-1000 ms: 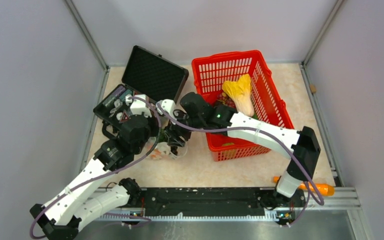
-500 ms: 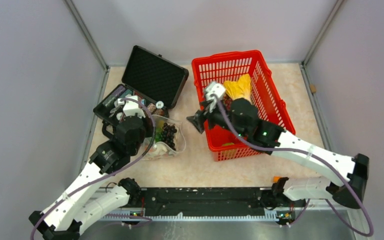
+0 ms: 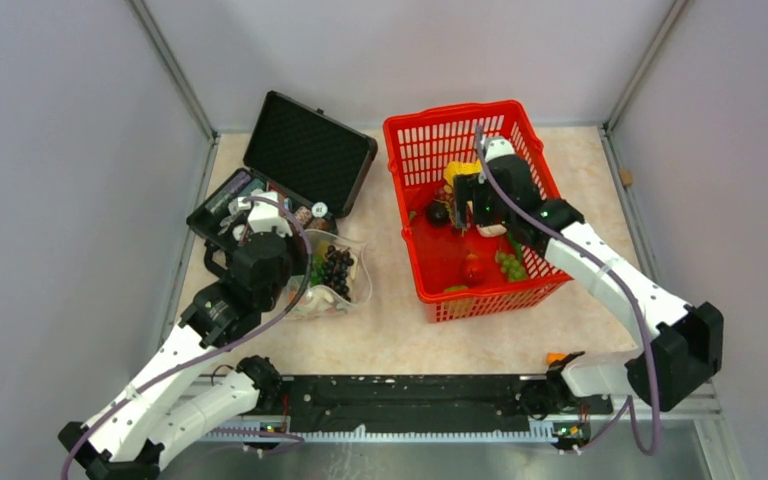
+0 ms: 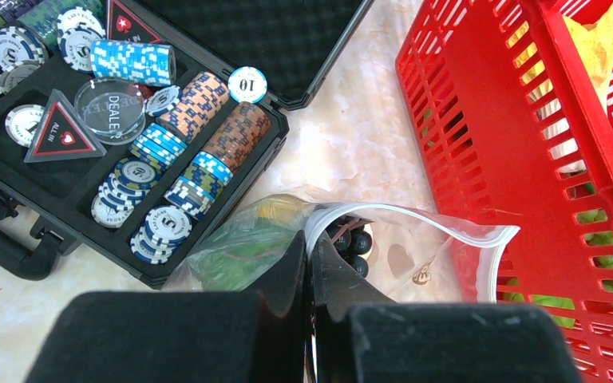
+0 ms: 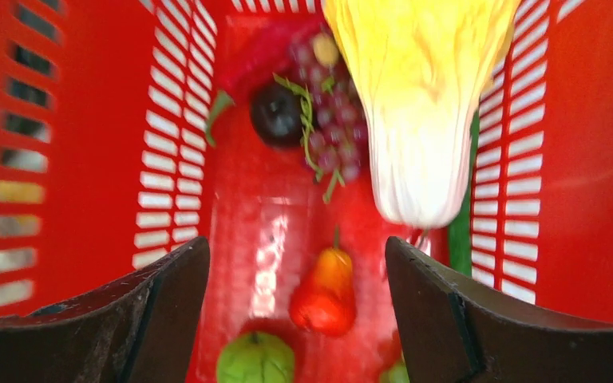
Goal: Place the food in the zip-top bag and seal the zipper
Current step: Pick up the fake fruit from the bin, then place the fake fruit in the zipper food storage bag, then move the bin to the center of the board, then adjust the zipper food storage bag at the center of the board.
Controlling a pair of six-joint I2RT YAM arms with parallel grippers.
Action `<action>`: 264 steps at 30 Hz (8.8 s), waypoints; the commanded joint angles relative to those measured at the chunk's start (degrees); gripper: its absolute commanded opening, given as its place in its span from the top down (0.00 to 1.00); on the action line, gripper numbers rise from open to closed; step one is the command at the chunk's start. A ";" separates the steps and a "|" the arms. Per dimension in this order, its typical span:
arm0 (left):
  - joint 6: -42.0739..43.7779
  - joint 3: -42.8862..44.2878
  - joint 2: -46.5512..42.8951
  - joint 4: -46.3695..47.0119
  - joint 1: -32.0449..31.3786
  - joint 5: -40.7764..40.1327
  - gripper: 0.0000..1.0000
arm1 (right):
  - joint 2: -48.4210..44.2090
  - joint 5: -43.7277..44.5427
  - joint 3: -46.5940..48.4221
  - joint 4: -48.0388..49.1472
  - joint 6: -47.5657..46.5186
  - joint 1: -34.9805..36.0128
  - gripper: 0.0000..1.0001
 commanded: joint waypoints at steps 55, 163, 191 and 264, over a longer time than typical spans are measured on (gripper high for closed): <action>0.77 -2.28 -2.07 3.89 0.65 -0.25 0.98 | 27.61 -11.42 4.94 -25.31 -11.13 -2.59 0.38; -0.46 -1.85 -2.84 3.75 0.89 -0.14 0.98 | 14.15 -19.55 15.70 3.09 -1.37 17.99 0.51; 1.08 -1.02 -0.98 3.34 0.91 2.04 0.98 | 13.58 -3.87 19.05 -10.22 -13.50 14.62 0.44; 19.96 5.09 -6.76 0.15 1.96 11.12 0.01 | 21.09 -54.53 27.73 -17.75 -47.90 8.65 1.00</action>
